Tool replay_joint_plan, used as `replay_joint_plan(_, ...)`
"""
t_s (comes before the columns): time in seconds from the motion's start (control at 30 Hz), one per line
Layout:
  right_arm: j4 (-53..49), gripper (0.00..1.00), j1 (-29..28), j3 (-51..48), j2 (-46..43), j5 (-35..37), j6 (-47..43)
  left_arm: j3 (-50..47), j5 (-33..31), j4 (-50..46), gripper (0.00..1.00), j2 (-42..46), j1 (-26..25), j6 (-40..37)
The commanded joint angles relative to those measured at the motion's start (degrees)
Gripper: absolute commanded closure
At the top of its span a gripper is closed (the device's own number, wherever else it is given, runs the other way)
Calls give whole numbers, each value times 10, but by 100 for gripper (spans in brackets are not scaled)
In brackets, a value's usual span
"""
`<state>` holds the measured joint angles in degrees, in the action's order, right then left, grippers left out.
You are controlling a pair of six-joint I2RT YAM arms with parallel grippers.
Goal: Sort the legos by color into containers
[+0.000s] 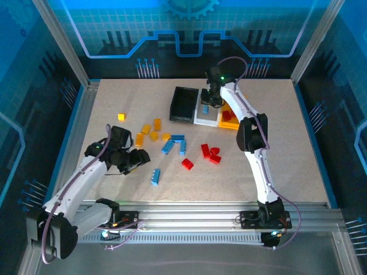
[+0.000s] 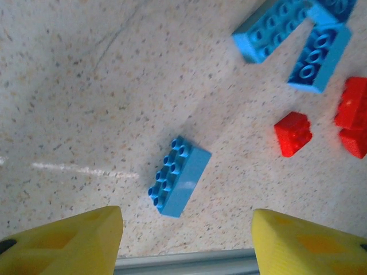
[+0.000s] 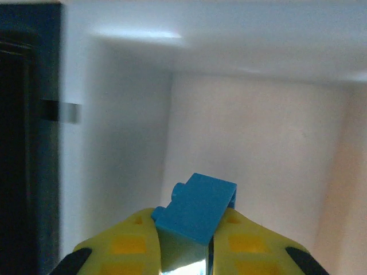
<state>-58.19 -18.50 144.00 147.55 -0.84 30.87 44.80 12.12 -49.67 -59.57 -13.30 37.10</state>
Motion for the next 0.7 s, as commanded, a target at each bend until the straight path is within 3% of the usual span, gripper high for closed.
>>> replay_joint_plan(0.0, 8, 78, 8, 31, 1, -23, 16, -10, 21, -17, 39, -17, -6, -6)
replay_joint_plan(0.37, -7, 53, 15, 19, -34, -47, 1, -22, 2, 59, 42, -138, -83, -11)
replay_joint_plan(0.57, -30, 49, 15, -20, -94, -51, -14, -11, -11, 93, 44, -214, -120, -26)
replay_joint_plan(0.67, -16, 49, 13, -95, -157, -58, -13, -10, -18, 97, 46, -244, -129, -36)
